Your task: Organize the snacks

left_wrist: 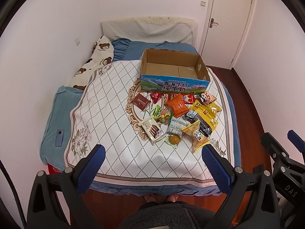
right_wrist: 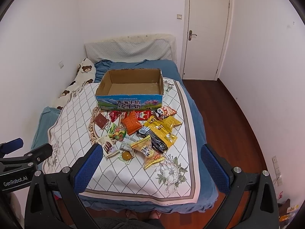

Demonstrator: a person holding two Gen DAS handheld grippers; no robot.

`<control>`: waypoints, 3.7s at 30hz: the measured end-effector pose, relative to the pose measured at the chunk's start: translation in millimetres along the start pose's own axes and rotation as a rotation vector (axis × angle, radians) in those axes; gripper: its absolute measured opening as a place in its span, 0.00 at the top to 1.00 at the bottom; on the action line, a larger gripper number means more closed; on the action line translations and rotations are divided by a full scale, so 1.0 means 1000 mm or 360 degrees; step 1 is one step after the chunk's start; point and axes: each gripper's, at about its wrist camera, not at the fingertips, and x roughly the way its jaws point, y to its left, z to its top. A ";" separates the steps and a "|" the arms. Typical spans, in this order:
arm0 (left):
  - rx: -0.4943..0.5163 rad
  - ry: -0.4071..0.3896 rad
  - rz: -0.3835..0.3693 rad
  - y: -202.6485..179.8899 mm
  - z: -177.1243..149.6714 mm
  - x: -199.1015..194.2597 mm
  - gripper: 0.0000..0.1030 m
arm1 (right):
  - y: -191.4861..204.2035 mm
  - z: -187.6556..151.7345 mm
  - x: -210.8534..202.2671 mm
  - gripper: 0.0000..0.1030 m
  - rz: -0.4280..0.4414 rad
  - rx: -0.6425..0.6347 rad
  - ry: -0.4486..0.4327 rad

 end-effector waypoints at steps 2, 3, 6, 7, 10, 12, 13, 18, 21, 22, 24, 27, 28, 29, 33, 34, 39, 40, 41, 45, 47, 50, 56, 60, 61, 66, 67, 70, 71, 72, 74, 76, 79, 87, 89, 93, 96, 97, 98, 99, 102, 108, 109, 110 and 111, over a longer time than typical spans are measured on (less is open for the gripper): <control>0.0002 0.0008 -0.0005 0.003 0.003 0.004 0.00 | 0.000 0.000 0.002 0.00 -0.0004 0.0014 0.0002; 0.0003 0.0013 -0.0009 0.005 0.004 0.007 0.00 | 0.000 0.000 0.005 0.00 -0.0007 0.0023 0.0009; 0.0015 -0.0005 0.0031 0.011 0.008 0.024 0.00 | -0.001 0.000 0.020 0.00 0.0008 0.0090 0.0048; 0.0020 -0.0005 0.0029 0.015 0.009 0.035 0.00 | -0.002 0.000 0.028 0.00 0.0010 0.0110 0.0071; 0.0039 0.0028 0.0061 0.022 0.012 0.066 0.00 | -0.007 -0.002 0.064 0.00 0.0004 0.0188 0.0164; 0.0066 0.0064 0.0099 0.028 0.015 0.096 0.00 | -0.010 -0.004 0.090 0.00 -0.0004 0.0233 0.0218; 0.0087 0.0093 0.0103 0.030 0.016 0.110 0.00 | -0.013 -0.006 0.106 0.00 0.0002 0.0266 0.0263; 0.0119 0.0230 0.0134 0.034 0.021 0.176 0.00 | -0.028 -0.021 0.183 0.00 0.0080 0.0369 0.0490; 0.0105 0.0365 0.0151 0.036 0.021 0.216 0.00 | -0.040 -0.028 0.233 0.00 0.0076 0.0378 0.0632; 0.0084 0.0398 0.0144 0.035 0.021 0.224 0.00 | -0.044 -0.029 0.246 0.00 0.0082 0.0383 0.0663; -0.0013 0.0546 0.0071 0.035 0.019 0.253 0.00 | -0.052 -0.028 0.276 0.00 0.0089 0.0364 0.0707; -0.0225 0.0784 -0.0091 0.029 0.018 0.293 0.04 | -0.060 -0.021 0.312 0.00 0.0108 0.0295 0.0752; -0.0300 0.0849 -0.0133 0.024 0.018 0.306 0.05 | -0.062 -0.017 0.328 0.00 0.0113 0.0254 0.0768; -0.0380 0.0917 -0.0202 0.020 0.018 0.321 0.06 | -0.064 -0.013 0.343 0.00 0.0123 0.0199 0.0777; -0.0632 0.1139 -0.0357 -0.001 0.019 0.371 0.12 | -0.061 0.004 0.383 0.00 0.0164 -0.0009 0.0816; -0.0667 0.1177 -0.0381 -0.007 0.020 0.382 0.14 | -0.058 0.009 0.395 0.00 0.0187 -0.0095 0.0818; -0.0857 0.1354 -0.0487 -0.031 0.019 0.432 0.14 | -0.042 0.019 0.431 0.00 0.0247 -0.0411 0.0862; -0.0932 0.1380 -0.0494 -0.031 0.016 0.439 0.14 | -0.038 0.020 0.439 0.00 0.0262 -0.0473 0.0887; -0.0976 0.1386 -0.0487 -0.031 0.013 0.443 0.19 | -0.034 0.020 0.447 0.00 0.0280 -0.0522 0.0916; -0.0904 0.1352 -0.0411 -0.035 0.011 0.440 0.44 | -0.021 0.016 0.465 0.00 0.0356 -0.0661 0.0996; -0.0737 0.1279 -0.0350 -0.042 0.017 0.427 0.45 | -0.014 0.012 0.474 0.00 0.0363 -0.0723 0.1010; -0.0278 0.1147 -0.0153 -0.066 0.031 0.402 0.45 | -0.002 0.005 0.484 0.00 0.0409 -0.0800 0.1050; 0.0090 0.1075 -0.0103 -0.088 0.033 0.382 0.45 | 0.009 -0.012 0.518 0.04 0.0359 -0.0641 0.1222; -0.0008 0.1079 -0.0194 -0.078 0.027 0.380 0.42 | -0.019 -0.008 0.517 0.12 0.0299 -0.0041 0.1346; -0.0053 0.1097 -0.0225 -0.074 0.029 0.379 0.42 | -0.028 -0.010 0.515 0.13 0.0295 0.0140 0.1385; -0.0354 0.1147 -0.0400 -0.051 0.029 0.373 0.37 | -0.029 -0.024 0.503 0.12 0.0406 0.0424 0.1477; -0.0398 0.1156 -0.0420 -0.048 0.030 0.372 0.37 | -0.026 -0.020 0.499 0.12 0.0370 0.0346 0.1434; -0.0553 0.1194 -0.0496 -0.035 0.034 0.362 0.37 | -0.009 -0.013 0.490 0.11 0.0289 0.0168 0.1308; -0.0571 0.1190 -0.0501 -0.034 0.036 0.356 0.37 | -0.006 -0.011 0.488 0.11 0.0276 0.0140 0.1284; -0.0565 0.1177 -0.0489 -0.035 0.036 0.352 0.38 | -0.002 -0.009 0.488 0.11 0.0268 0.0110 0.1265; -0.0467 0.1122 -0.0415 -0.032 0.037 0.340 0.44 | 0.003 -0.007 0.484 0.11 0.0248 0.0059 0.1246; -0.0261 0.1042 -0.0325 -0.052 0.043 0.317 0.46 | 0.020 -0.010 0.484 0.12 0.0225 0.0042 0.1213; 0.0086 0.0880 -0.0176 -0.083 0.053 0.285 0.47 | 0.020 -0.014 0.479 0.20 0.0169 0.0156 0.1196; 0.0016 0.1054 -0.0297 -0.099 0.042 0.282 0.42 | 0.004 -0.013 0.481 0.18 0.0217 0.0296 0.1207; -0.0099 0.1070 -0.0364 -0.086 0.045 0.270 0.42 | 0.007 -0.018 0.491 0.17 0.0236 0.0244 0.1229; -0.0174 0.1072 -0.0362 -0.063 0.045 0.246 0.46 | 0.022 -0.026 0.496 0.17 0.0251 0.0206 0.1218; -0.0128 0.1031 -0.0251 -0.068 0.029 0.233 0.51 | 0.032 -0.027 0.504 0.19 0.0232 0.0162 0.1190; -0.0116 0.1010 -0.0212 -0.069 0.026 0.221 0.51 | 0.040 -0.029 0.502 0.20 0.0224 0.0139 0.1176; -0.0102 0.0983 -0.0183 -0.073 0.024 0.208 0.51 | 0.048 -0.029 0.499 0.22 0.0218 0.0107 0.1151; -0.0088 0.0959 -0.0167 -0.074 0.026 0.197 0.51 | 0.049 -0.032 0.491 0.26 0.0214 0.0091 0.1138; -0.0024 0.0872 -0.0139 -0.079 0.034 0.162 0.51 | 0.054 -0.031 0.476 0.31 0.0221 0.0058 0.1089; 0.0009 0.0815 -0.0149 -0.115 0.077 0.084 0.51 | 0.058 -0.036 0.467 0.29 0.0262 0.0066 0.1110; 0.0025 0.0819 -0.0150 -0.112 0.081 0.082 0.51 | 0.057 -0.041 0.476 0.28 0.0284 0.0099 0.1139; 0.0036 0.0831 -0.0140 -0.116 0.085 0.078 0.51 | 0.060 -0.044 0.481 0.21 0.0291 0.0101 0.1159; 0.0039 0.0848 -0.0129 -0.119 0.086 0.076 0.51 | 0.063 -0.054 0.494 0.17 0.0311 0.0098 0.1184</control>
